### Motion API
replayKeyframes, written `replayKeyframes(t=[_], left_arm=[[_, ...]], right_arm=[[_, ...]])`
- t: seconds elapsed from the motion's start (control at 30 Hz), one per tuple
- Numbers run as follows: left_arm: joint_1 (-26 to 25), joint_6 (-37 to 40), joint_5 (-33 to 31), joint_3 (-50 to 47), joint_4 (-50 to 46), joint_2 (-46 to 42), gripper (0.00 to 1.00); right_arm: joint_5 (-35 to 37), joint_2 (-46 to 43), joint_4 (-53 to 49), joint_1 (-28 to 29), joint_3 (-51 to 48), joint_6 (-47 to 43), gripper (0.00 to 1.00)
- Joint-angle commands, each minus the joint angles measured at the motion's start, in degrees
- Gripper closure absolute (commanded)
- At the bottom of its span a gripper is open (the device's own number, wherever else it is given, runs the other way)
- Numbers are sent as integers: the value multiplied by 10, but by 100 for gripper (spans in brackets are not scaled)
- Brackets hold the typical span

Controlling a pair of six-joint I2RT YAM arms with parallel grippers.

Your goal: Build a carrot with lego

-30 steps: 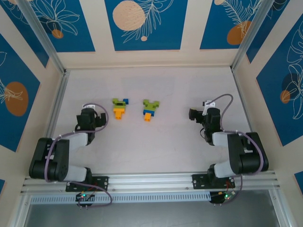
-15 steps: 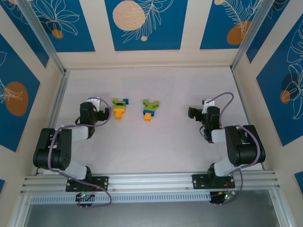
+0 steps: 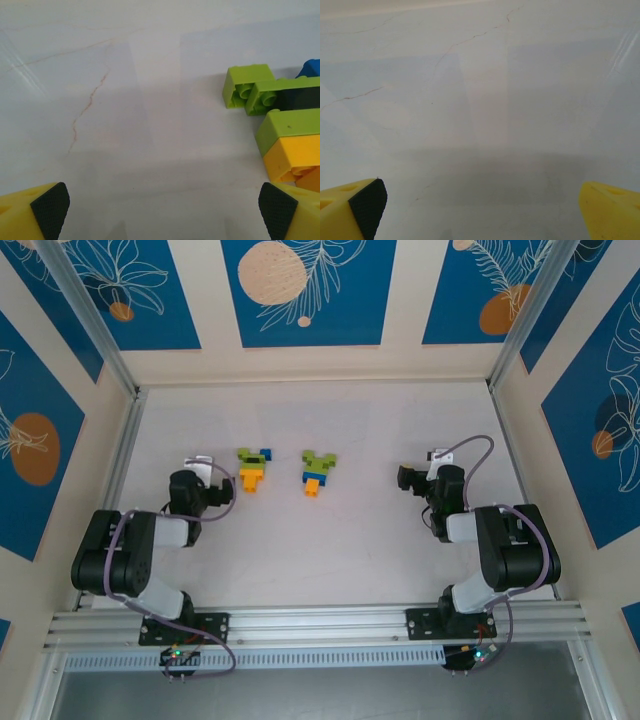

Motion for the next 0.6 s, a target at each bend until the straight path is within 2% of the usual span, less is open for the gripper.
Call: replayKeyframes(t=[0.0,0.57], left_arm=[[0,3,18,13,27,-4,0],[0,3,18,14,26,-4,0]], right_arm=[[-11,-2,29,-4,10,-6,1],[-25,-3,23,-9,14,-4,1]])
